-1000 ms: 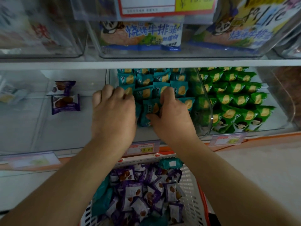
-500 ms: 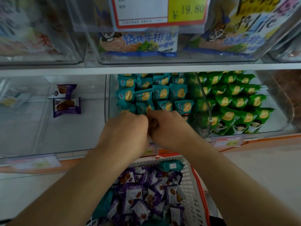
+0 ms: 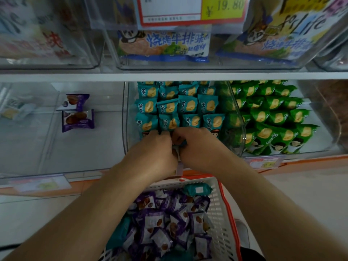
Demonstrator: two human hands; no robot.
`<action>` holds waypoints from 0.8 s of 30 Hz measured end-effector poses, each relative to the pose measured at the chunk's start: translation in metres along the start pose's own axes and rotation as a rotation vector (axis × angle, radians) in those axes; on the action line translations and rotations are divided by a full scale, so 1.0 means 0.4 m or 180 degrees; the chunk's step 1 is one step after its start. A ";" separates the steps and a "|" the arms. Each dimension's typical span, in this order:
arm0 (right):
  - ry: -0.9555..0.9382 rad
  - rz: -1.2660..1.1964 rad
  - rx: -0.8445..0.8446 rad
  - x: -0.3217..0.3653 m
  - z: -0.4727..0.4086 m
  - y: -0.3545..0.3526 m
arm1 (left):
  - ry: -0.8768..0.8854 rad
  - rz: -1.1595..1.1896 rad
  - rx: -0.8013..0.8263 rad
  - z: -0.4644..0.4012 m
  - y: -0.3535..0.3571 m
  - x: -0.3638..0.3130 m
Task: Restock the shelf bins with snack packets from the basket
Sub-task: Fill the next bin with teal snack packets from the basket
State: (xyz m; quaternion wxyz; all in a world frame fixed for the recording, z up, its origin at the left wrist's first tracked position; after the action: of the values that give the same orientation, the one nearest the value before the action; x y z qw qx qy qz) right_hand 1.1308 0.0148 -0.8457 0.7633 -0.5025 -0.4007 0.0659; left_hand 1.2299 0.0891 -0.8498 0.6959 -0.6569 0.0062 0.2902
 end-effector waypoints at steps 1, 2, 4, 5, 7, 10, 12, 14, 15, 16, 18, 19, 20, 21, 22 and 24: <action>0.0068 -0.0034 -0.0030 -0.002 -0.001 -0.006 | 0.0018 -0.0025 -0.0002 0.002 -0.004 -0.001; 0.0114 -0.0053 -0.0069 -0.003 0.000 -0.014 | 0.0045 -0.0025 -0.0012 0.007 -0.008 -0.003; 0.0126 -0.0045 -0.0269 -0.003 0.008 -0.037 | 0.0117 0.0002 -0.0087 0.025 -0.020 -0.011; 0.0082 -0.0049 -0.0462 0.003 0.019 -0.054 | 0.0160 0.0045 -0.0175 0.042 -0.033 -0.019; -0.0065 -0.0154 -0.0828 0.033 0.057 -0.097 | 0.0311 0.0202 -0.0526 0.080 -0.072 -0.040; -0.0063 -0.0521 -0.0707 0.069 0.126 -0.123 | 0.0493 0.0548 -0.0747 0.146 -0.120 -0.057; 0.0011 -0.0471 -0.0106 0.075 0.172 -0.081 | 0.0374 0.0641 -0.0233 0.191 -0.095 -0.042; 0.0143 -0.0046 0.0571 0.042 0.216 0.003 | 0.0106 0.0434 0.0570 0.231 -0.013 -0.005; 0.0191 0.0239 0.0853 0.016 0.239 0.057 | -0.0073 0.0280 0.0957 0.254 0.040 0.023; 0.0204 0.0482 0.1048 -0.015 0.259 0.112 | -0.0254 0.0132 0.1258 0.277 0.097 0.060; 0.0291 0.0791 0.1369 -0.084 0.291 0.225 | -0.0532 -0.0098 0.1615 0.321 0.198 0.136; 0.0454 0.0828 0.1568 -0.120 0.308 0.279 | -0.0619 -0.0219 0.1739 0.344 0.235 0.167; 0.0615 0.0836 0.1798 -0.149 0.325 0.328 | -0.0649 -0.0346 0.1793 0.364 0.268 0.199; 0.0711 0.0873 0.2033 -0.177 0.344 0.376 | -0.0620 -0.0488 0.1815 0.382 0.292 0.227; 0.0760 0.0913 0.2259 -0.200 0.366 0.420 | -0.0567 -0.0655 0.1820 0.395 0.315 0.254; 0.0729 0.1063 0.2598 -0.239 0.407 0.495 | -0.0421 -0.1097 0.1789 0.408 0.347 0.305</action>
State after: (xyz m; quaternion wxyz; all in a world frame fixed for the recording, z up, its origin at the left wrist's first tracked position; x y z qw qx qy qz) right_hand 1.0163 0.1791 -1.0319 0.9172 -0.2223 -0.1684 0.2846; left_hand 1.2134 0.2827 -1.0015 0.8875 -0.4104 -0.0704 0.1973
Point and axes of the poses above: each hand's wrist, its own z-axis away from the middle knuckle, its own y-axis out of the palm, x = y × z, the point moved 5 cm from there along -z, towards the middle knuckle, and after that the axes turned 8 degrees about -x, right-handed, at the moved point
